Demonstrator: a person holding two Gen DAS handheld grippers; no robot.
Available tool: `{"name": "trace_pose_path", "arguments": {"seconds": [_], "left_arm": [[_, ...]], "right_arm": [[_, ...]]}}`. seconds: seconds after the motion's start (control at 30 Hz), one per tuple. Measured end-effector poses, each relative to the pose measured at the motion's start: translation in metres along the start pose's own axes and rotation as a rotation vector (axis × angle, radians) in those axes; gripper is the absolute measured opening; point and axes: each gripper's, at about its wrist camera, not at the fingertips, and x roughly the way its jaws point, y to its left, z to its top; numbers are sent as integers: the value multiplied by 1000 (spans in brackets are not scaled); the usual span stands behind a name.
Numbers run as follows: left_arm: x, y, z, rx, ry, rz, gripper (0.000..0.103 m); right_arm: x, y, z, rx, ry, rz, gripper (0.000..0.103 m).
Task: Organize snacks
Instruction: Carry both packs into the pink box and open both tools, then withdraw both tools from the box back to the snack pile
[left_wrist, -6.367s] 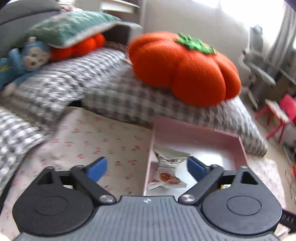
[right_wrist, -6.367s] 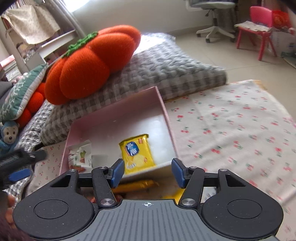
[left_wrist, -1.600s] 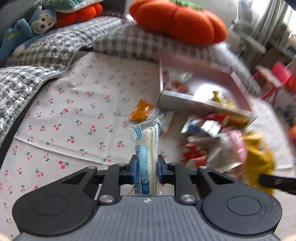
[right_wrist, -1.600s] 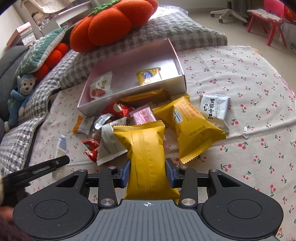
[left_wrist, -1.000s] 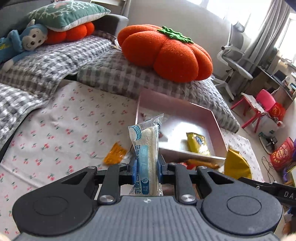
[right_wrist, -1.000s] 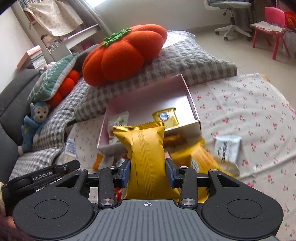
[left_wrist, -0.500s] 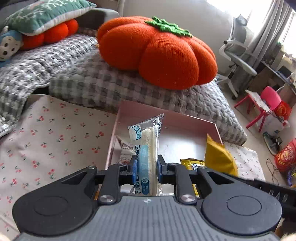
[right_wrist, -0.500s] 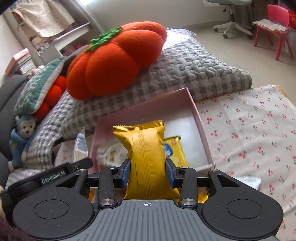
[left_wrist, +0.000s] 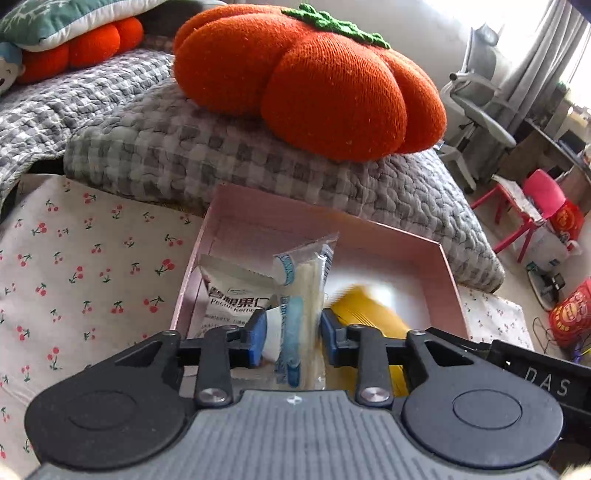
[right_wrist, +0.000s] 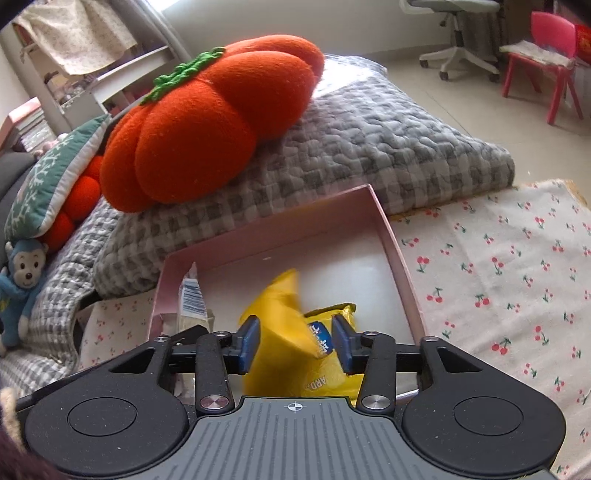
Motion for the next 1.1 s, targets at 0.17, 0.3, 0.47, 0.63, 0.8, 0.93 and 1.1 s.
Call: {"name": "trace_pose_path", "arguments": {"seconds": [0.17, 0.3, 0.47, 0.63, 0.8, 0.93, 1.1], "left_arm": [[-27, 5, 2, 22, -52, 36, 52], [-53, 15, -1, -2, -88, 51, 68], [-84, 29, -16, -65, -60, 59, 76], [-104, 24, -34, -67, -46, 66, 100], [-109, 18, -60, -79, 26, 48, 102], [-102, 17, -85, -32, 64, 42, 102], [-89, 30, -92, -42, 121, 43, 102]], "right_arm": [[-24, -3, -2, 12, -45, 6, 50], [-52, -8, -10, 25, -76, 11, 58], [-91, -13, -24, -7, -145, -21, 69], [-124, -28, -57, -5, -198, -129, 92], [-138, -50, -90, 55, -117, -170, 92], [-143, -56, -100, -3, -90, -196, 92], [-145, -56, -106, -119, -93, -197, 92]]}}
